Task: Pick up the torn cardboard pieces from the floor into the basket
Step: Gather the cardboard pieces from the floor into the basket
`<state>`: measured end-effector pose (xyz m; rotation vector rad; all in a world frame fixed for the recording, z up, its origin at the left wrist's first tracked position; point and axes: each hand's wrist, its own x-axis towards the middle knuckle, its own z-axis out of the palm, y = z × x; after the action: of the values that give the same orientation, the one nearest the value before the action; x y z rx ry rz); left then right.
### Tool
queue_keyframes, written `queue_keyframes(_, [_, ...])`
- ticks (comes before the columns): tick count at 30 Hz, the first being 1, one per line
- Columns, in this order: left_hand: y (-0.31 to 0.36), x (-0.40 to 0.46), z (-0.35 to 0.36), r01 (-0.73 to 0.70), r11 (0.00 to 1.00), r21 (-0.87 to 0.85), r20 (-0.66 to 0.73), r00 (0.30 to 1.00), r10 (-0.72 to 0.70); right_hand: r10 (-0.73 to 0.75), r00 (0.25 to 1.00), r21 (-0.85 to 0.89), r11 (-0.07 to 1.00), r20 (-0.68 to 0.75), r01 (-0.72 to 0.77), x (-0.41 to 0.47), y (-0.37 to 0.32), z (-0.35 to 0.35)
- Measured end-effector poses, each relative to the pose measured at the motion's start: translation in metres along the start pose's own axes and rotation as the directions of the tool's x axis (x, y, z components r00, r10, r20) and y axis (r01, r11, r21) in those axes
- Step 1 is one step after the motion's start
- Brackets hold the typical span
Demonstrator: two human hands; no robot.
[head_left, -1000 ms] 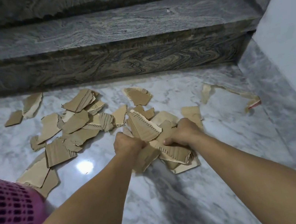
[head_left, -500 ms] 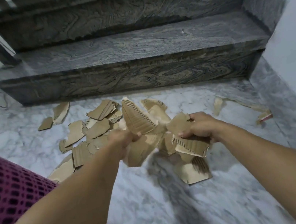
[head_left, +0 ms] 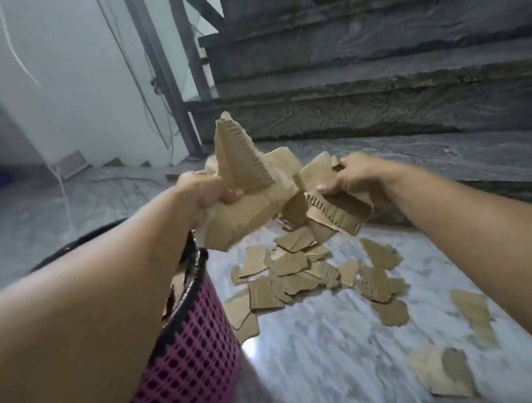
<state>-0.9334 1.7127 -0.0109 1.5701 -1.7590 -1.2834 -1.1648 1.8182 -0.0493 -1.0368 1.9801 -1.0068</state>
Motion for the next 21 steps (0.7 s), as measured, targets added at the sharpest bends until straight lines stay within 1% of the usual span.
queue_keyframes(3, [-0.008,-0.010,-0.077,-0.014,1.000,-0.022,-0.087,0.996,0.013,-0.132,0.988,-0.003,0.991,0.085,0.133,0.001,-0.063,0.047])
queue_keyframes(5, [-0.021,-0.018,-0.119,-0.008,0.998,-0.061,-0.111,0.994,0.001,-0.200,0.973,0.039,0.980,0.119,0.196,0.000,-0.091,0.079])
queue_keyframes(7, [-0.045,-0.026,-0.162,0.026,0.996,-0.088,-0.119,0.992,-0.037,-0.249,0.957,0.028,0.968,0.146,0.248,-0.004,-0.115,0.120])
queue_keyframes(10, [-0.085,-0.035,-0.202,0.069,0.990,-0.126,-0.132,0.988,-0.086,-0.264,0.949,-0.048,0.960,0.172,0.276,-0.012,-0.137,0.172])
queue_keyframes(14, [-0.139,-0.043,-0.219,0.179,0.980,-0.093,-0.168,0.967,-0.192,-0.250,0.952,-0.176,0.944,0.176,0.280,-0.024,-0.150,0.232])
queue_keyframes(16, [-0.162,-0.046,-0.218,0.236,0.972,0.021,-0.122,0.965,-0.232,-0.282,0.945,-0.245,0.916,0.167,0.317,-0.028,-0.146,0.252])
queue_keyframes(17, [-0.172,-0.047,-0.216,0.252,0.960,0.120,-0.096,0.966,-0.242,-0.319,0.938,-0.309,0.886,0.131,0.345,-0.030,-0.142,0.258])
queue_keyframes(18, [-0.182,-0.047,-0.214,0.249,0.940,0.233,-0.108,0.967,-0.230,-0.374,0.925,-0.409,0.835,0.070,0.369,-0.031,-0.138,0.263])
queue_keyframes(19, [-0.190,-0.044,-0.211,0.221,0.912,0.345,-0.179,0.970,-0.167,-0.429,0.903,-0.511,0.777,-0.003,0.367,-0.031,-0.133,0.263])
queue_keyframes(20, [-0.198,-0.042,-0.210,0.188,0.857,0.480,-0.304,0.952,-0.039,-0.455,0.888,-0.590,0.735,-0.065,0.334,-0.030,-0.129,0.264])
queue_keyframes(21, [-0.203,-0.041,-0.210,0.187,0.763,0.619,-0.417,0.901,0.117,-0.435,0.894,-0.621,0.732,-0.109,0.281,-0.029,-0.126,0.261])
